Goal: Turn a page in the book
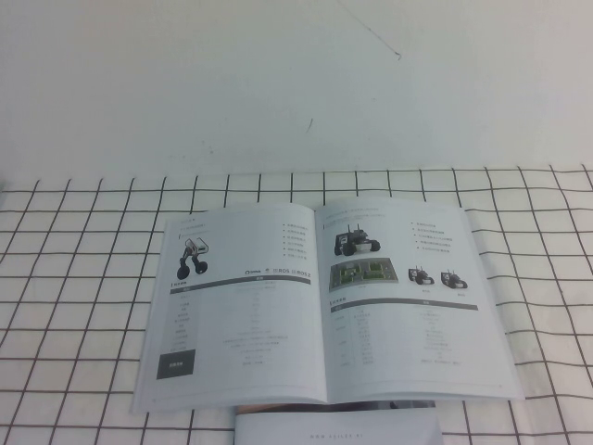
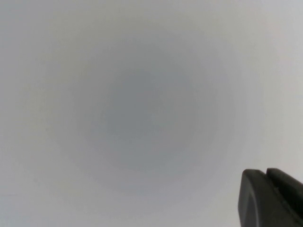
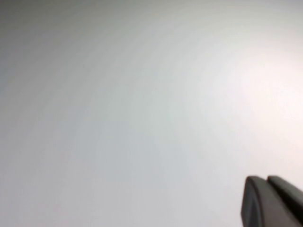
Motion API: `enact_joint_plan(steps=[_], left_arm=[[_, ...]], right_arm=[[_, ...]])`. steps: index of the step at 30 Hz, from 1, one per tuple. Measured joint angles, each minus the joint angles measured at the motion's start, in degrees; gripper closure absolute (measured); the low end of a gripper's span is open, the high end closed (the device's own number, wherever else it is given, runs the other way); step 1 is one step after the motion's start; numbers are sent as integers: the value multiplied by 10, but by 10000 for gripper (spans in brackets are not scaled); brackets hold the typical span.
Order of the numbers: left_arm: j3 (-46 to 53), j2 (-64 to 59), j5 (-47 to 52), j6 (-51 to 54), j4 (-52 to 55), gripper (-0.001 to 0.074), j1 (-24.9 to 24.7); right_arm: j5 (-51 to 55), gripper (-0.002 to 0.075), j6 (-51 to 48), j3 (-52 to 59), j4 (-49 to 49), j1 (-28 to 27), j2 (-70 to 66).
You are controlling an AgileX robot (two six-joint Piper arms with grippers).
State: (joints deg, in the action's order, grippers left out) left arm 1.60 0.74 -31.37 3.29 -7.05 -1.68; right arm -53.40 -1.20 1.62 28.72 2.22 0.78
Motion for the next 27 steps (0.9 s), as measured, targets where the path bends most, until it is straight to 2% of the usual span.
enact_joint_plan(steps=[4, 6, 11, 14, 17, 22, 27], left_arm=[[0, 0, 15, -49, 0, 738, 0], [-16, 0, 87, -74, -2, 738, 0], [-120, -5, 321, -81, 1, 738, 0], [-175, -45, 406, -81, 9, 738, 0], [-219, -116, 472, -81, 12, 738, 0], [-251, -228, 506, -81, 0, 737, 0], [-246, -336, 480, -111, -79, 737, 0]], right_arm=[[-11, 728, -1, 0, 1, 0, 0], [3, 728, -27, -1, -26, 0, 0], [226, 728, -67, -81, -144, 0, 0], [356, 728, -63, -134, -203, 0, 0], [437, 728, -68, -167, -242, 0, -11], [524, 728, -71, -176, -269, 0, -75], [555, 728, -71, -176, -270, 0, -122]])
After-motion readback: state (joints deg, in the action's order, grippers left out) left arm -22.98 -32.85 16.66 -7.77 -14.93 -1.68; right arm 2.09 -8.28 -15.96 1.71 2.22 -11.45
